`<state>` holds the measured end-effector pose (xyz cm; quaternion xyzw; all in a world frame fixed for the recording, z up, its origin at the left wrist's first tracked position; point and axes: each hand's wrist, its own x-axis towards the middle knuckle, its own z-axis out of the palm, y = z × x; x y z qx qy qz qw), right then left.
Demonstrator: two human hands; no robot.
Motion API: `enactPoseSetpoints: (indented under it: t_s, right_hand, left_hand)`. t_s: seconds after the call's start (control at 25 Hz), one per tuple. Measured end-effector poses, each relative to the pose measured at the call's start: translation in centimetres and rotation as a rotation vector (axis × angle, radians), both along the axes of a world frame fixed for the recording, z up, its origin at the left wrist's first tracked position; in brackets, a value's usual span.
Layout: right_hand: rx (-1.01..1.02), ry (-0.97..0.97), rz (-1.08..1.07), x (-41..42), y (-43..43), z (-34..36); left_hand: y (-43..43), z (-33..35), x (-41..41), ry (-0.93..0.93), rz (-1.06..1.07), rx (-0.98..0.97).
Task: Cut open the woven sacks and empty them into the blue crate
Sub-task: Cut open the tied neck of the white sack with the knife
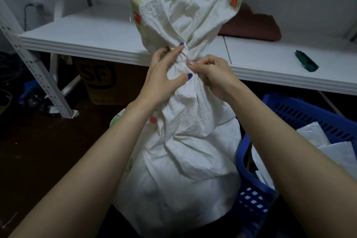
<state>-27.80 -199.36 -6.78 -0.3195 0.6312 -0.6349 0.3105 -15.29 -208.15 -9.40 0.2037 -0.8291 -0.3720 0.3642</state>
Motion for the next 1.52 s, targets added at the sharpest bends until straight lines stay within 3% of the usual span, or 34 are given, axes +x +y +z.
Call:
enactPoseSetpoints:
  t_s: [0.2,0.44,0.84,1.04,1.16,1.24,1.52]
  right_hand:
    - [-0.068,-0.156,0.07,0.1,-1.2,-0.9]
    - [0.046,-0.074,-0.089,-1.6,-0.7,-1.6]
    - [0.024,-0.263,-0.042,-2.8,0.9,-2.4]
    - [0.048,-0.162,0.021,-3.3,1.4,-1.9]
    - [0.119,0.128,0.013,-5.0,2.1,-1.2]
    - [0.187,0.281,-0.1,-6.4,3.0,-1.1]
    - [0.248,0.436,-0.588,-13.3,7.2,-4.4]
  left_hand:
    - [-0.1,-0.7,-1.1,-0.017,-0.028,-0.053]
    - [-0.7,-2.0,-2.5,-0.018,-0.095,-0.114]
    - [0.0,-2.5,-3.7,-0.14,-0.106,-0.224]
    - [0.3,-2.8,-4.5,-0.116,0.008,-0.311]
    - [0.6,-2.7,-5.4,-0.123,0.063,-0.304]
    - [1.1,-2.6,-6.2,-0.128,0.081,-0.31]
    - [3.8,-3.5,-8.4,-0.146,0.151,-0.245]
